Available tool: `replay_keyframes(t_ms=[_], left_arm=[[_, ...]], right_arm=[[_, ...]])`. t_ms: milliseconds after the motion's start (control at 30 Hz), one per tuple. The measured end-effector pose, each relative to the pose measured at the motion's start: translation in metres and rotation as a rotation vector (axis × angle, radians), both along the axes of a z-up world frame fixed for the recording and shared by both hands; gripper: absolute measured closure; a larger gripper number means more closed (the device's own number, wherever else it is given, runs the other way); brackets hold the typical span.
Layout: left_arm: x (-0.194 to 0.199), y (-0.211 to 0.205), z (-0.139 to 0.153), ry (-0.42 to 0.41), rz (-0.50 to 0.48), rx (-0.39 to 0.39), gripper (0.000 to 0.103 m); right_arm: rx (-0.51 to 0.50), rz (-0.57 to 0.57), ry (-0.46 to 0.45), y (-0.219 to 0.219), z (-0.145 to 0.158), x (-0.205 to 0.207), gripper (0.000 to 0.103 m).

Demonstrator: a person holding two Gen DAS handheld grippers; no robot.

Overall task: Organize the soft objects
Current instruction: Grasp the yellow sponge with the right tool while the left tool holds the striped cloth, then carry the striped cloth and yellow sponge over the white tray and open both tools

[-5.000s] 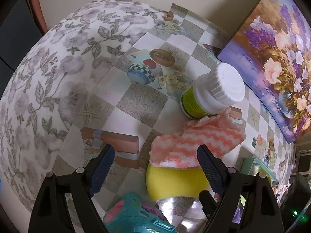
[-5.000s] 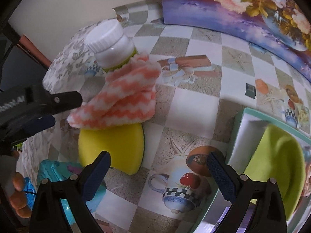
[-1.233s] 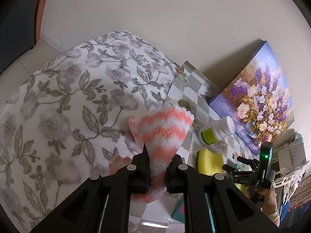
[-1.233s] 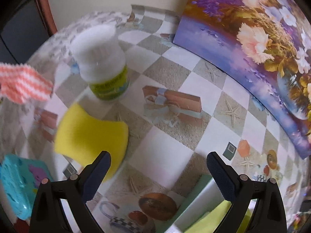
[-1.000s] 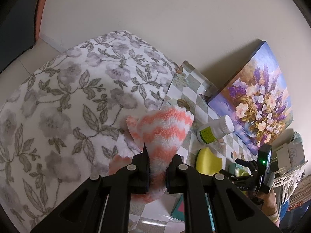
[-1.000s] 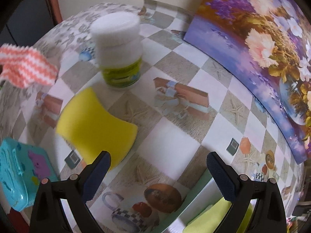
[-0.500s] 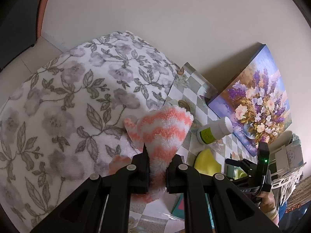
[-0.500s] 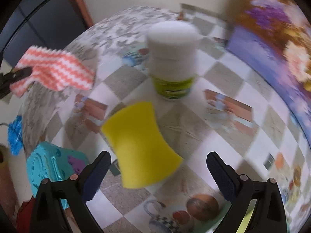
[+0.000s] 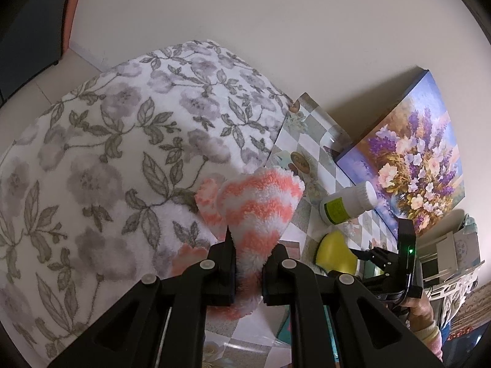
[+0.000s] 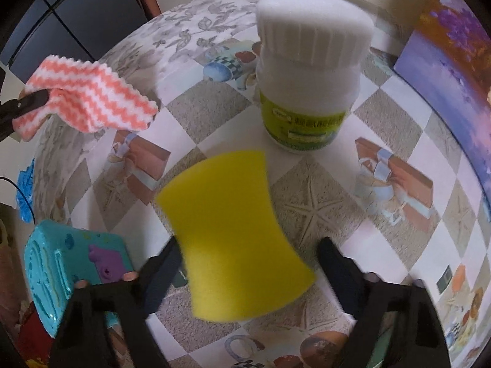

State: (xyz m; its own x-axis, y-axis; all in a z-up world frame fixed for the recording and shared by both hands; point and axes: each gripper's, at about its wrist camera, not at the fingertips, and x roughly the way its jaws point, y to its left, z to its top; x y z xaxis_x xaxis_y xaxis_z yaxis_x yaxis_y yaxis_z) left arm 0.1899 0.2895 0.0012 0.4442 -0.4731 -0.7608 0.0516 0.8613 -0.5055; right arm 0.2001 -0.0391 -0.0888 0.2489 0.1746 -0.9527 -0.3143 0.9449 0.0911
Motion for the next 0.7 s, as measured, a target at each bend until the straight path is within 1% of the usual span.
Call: replay_keyframes(t_ms=[67,200,367,500,633,700], left_arm=[[0.000,-0.001,0.000,0.006,0.000,-0.001,0.091],[-0.002,-0.005,0.003,0.012,0.002,0.000,0.091],[-0.009,-0.022,0.020,-0.015,-0.011,0.006,0.091],[-0.018,-0.041,0.041,-0.032,-0.031,-0.028,0.091],[-0.033,-0.068,0.073,-0.071,-0.061,-0.052,0.091],[-0.041,-0.082,0.086,-0.089,-0.080,-0.061,0.091]], right_arm=[[0.027,-0.022,0.000,-0.004,0.003,-0.001,0.026],[0.058,-0.073,-0.017,-0.011,0.011,-0.009,0.028],[0.093,-0.161,-0.074,-0.022,0.036,-0.032,0.029],[0.095,-0.214,-0.131,-0.023,0.067,-0.057,0.029],[0.115,-0.272,-0.188,-0.038,0.101,-0.090,0.029],[0.127,-0.295,-0.208,-0.042,0.112,-0.103,0.029]])
